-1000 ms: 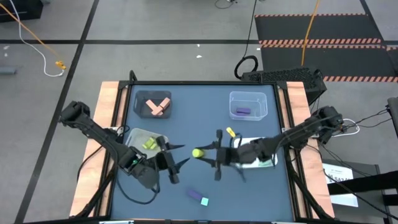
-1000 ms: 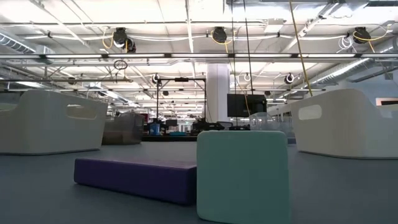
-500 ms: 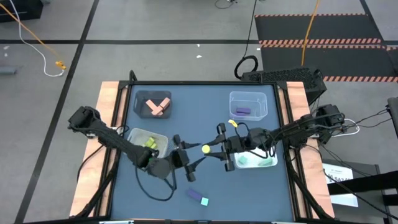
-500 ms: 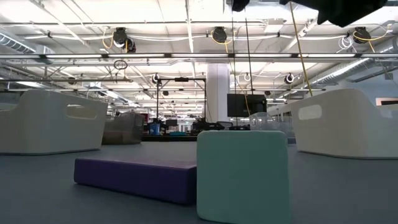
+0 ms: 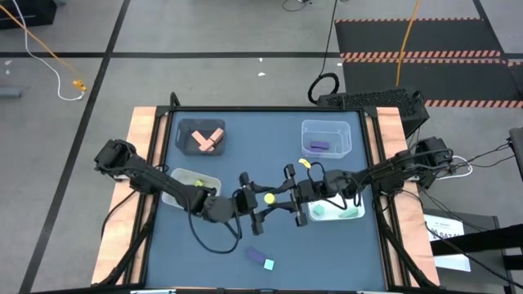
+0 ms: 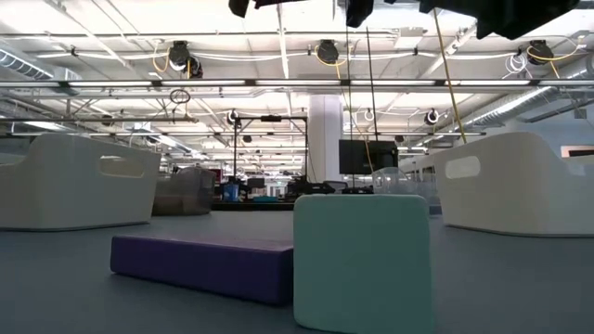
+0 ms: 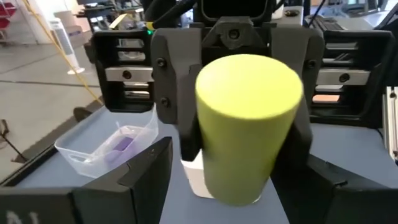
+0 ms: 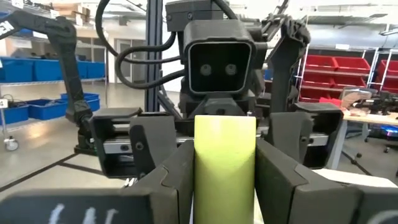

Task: Sort & place blocks by color
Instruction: Put the green block into the gray bin, then put the blue block into the white bin

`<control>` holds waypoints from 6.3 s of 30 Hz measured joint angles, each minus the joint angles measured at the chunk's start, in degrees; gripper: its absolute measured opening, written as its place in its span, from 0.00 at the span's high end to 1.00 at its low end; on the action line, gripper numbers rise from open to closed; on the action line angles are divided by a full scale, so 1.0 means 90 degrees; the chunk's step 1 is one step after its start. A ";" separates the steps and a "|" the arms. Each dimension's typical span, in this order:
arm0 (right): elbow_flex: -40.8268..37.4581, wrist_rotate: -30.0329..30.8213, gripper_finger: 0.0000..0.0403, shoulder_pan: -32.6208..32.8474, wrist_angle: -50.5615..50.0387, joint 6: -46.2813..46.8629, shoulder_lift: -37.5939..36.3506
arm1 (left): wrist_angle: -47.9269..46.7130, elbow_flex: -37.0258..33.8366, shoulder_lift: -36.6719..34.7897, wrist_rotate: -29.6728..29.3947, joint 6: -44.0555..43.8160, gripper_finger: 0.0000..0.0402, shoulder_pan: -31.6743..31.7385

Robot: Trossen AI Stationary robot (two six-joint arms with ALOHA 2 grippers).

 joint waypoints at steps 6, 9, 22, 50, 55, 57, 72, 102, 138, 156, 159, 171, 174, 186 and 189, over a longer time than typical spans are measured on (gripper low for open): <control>0.0000 0.0002 0.73 0.0007 -0.0032 0.0037 0.0000 | 0.0008 0.0000 0.0000 0.0221 -0.0011 0.56 0.0023; 0.0002 0.0001 0.73 0.0008 -0.0084 0.0118 -0.0006 | 0.0054 0.0000 0.0000 0.0285 0.0048 0.68 0.0023; 0.0019 -0.0005 0.41 -0.0046 -0.1332 0.0941 -0.0507 | 0.0009 -0.0002 0.0002 0.0292 0.0115 0.68 0.0011; -0.1530 0.0549 0.33 0.0200 -0.2272 0.2257 -0.1620 | -0.2713 0.0000 -0.0969 -0.0406 -0.1577 0.68 0.0049; -0.1528 0.0549 0.33 0.0350 -0.1496 0.2025 -0.0927 | -0.5604 0.0007 -0.1370 -0.0589 -0.4654 0.68 -0.0144; -0.1520 0.0588 0.33 0.0350 -0.0790 0.1774 -0.0562 | -0.6688 0.0007 -0.1438 -0.0541 -0.5881 0.68 -0.0233; 0.0065 0.1205 0.33 0.0487 -0.1880 0.0927 0.1067 | -1.0219 -0.0266 -0.1443 0.1151 -1.0640 0.68 -0.0957; 0.0859 0.1389 0.33 0.2356 -0.2100 0.2592 0.1803 | -0.8895 0.0151 -0.1440 -0.0528 -0.9540 0.39 -0.1532; 0.2890 0.2659 0.72 0.2861 -0.4728 0.3654 0.3733 | -0.4967 0.0185 -0.1440 -0.1145 -0.6350 0.39 -0.2289; 0.2883 0.2778 0.72 0.2603 -0.5756 0.1413 0.1831 | -0.4858 0.0185 -0.1438 -0.1374 -0.5716 0.39 -0.2269; 0.2883 0.3216 0.72 0.2446 -0.6345 0.0907 0.1340 | -0.4851 0.0185 -0.1438 -0.1561 -0.5426 0.39 -0.2235; 0.2362 0.4379 0.72 0.1484 -0.7727 -0.0103 -0.0091 | -0.4753 0.0185 -0.1438 -0.1578 -0.4370 0.39 -0.1298; 0.1870 0.4383 0.72 0.1158 -0.7607 -0.0055 -0.0394 | -0.4746 0.0185 -0.1438 -0.1576 -0.4147 0.39 -0.1005; -0.0277 0.4321 0.72 0.0330 -0.4167 -0.1463 -0.1265 | -0.4688 0.0066 -0.1438 -0.1393 -0.4007 0.39 0.0032; -0.0502 0.4018 0.72 0.0161 -0.3214 -0.2261 -0.1268 | -0.4579 0.0064 -0.1436 -0.1040 -0.3810 0.39 0.0304</control>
